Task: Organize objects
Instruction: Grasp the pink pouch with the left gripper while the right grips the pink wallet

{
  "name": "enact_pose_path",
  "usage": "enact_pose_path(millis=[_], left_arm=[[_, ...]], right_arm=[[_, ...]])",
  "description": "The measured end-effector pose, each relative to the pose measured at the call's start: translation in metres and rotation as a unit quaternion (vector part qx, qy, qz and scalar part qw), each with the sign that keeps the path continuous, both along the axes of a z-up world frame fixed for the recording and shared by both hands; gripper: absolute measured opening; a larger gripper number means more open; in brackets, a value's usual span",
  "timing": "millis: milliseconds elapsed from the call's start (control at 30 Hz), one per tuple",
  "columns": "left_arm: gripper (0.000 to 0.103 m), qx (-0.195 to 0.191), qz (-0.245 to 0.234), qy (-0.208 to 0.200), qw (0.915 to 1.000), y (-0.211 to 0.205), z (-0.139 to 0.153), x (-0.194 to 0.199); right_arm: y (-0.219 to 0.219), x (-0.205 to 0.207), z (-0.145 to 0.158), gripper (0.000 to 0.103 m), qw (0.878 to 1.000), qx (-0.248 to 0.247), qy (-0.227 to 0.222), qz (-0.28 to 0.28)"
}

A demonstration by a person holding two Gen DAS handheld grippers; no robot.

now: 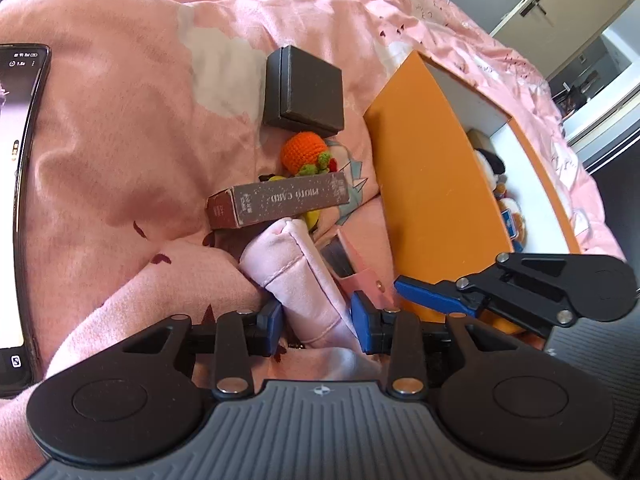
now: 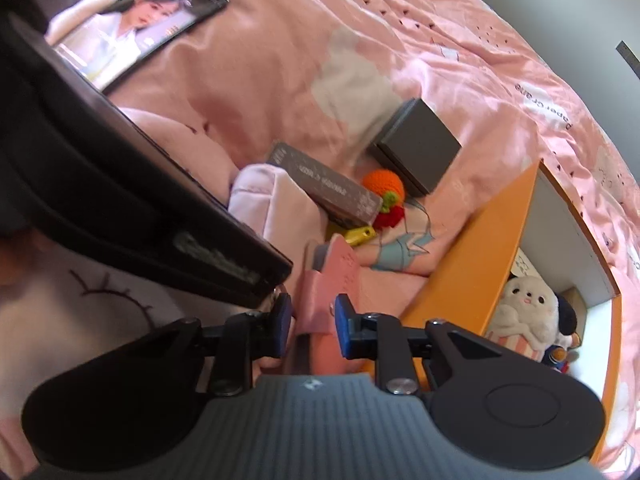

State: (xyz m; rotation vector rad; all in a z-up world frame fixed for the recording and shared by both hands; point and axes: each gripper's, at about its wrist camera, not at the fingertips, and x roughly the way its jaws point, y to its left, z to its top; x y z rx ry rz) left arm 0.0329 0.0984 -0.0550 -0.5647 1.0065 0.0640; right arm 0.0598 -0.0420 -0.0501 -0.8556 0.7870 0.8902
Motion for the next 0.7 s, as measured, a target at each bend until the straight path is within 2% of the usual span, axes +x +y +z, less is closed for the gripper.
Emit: enact_pose_path(millis=[100,167,233,367,433,533,567,633,700], left_arm=[[0.041,-0.002,-0.017,-0.040,0.9990,-0.004,0.006,0.002],[0.041,0.009,-0.019,-0.024,0.9995,-0.008,0.004,0.008],[0.042,-0.006,-0.010,-0.004,0.9999,-0.004,-0.003,0.010],[0.058,-0.041,0.012,0.003,0.9991,0.005,-0.008,0.011],[0.062,-0.049,0.019,0.013,0.9985,0.005,-0.011,0.013],[0.062,-0.053,0.023,0.046,0.9973,0.004,-0.020,0.018],[0.062,-0.055,0.024,0.054,0.9968,0.005,-0.022,0.017],[0.061,-0.058,0.020,0.059,0.9964,0.006,-0.024,0.016],[0.051,-0.053,0.024,0.069,0.9960,0.008,-0.025,0.015]], right_arm=[[-0.003,0.003,-0.001,0.022,1.000,-0.011,-0.012,0.001],[-0.005,0.004,0.000,0.022,1.000,-0.010,-0.009,0.004],[-0.005,0.006,0.000,0.022,1.000,-0.010,-0.002,0.006],[-0.001,0.008,-0.005,0.023,1.000,-0.014,0.009,0.014],[0.001,0.008,-0.007,0.023,1.000,-0.017,0.013,0.021],[0.004,0.009,-0.009,0.029,0.999,-0.029,0.018,0.029],[0.005,0.010,-0.010,0.035,0.999,-0.035,0.019,0.028],[0.005,0.009,-0.010,0.036,0.998,-0.043,0.019,0.030],[0.004,0.010,-0.011,0.035,0.998,-0.048,0.024,0.027]])
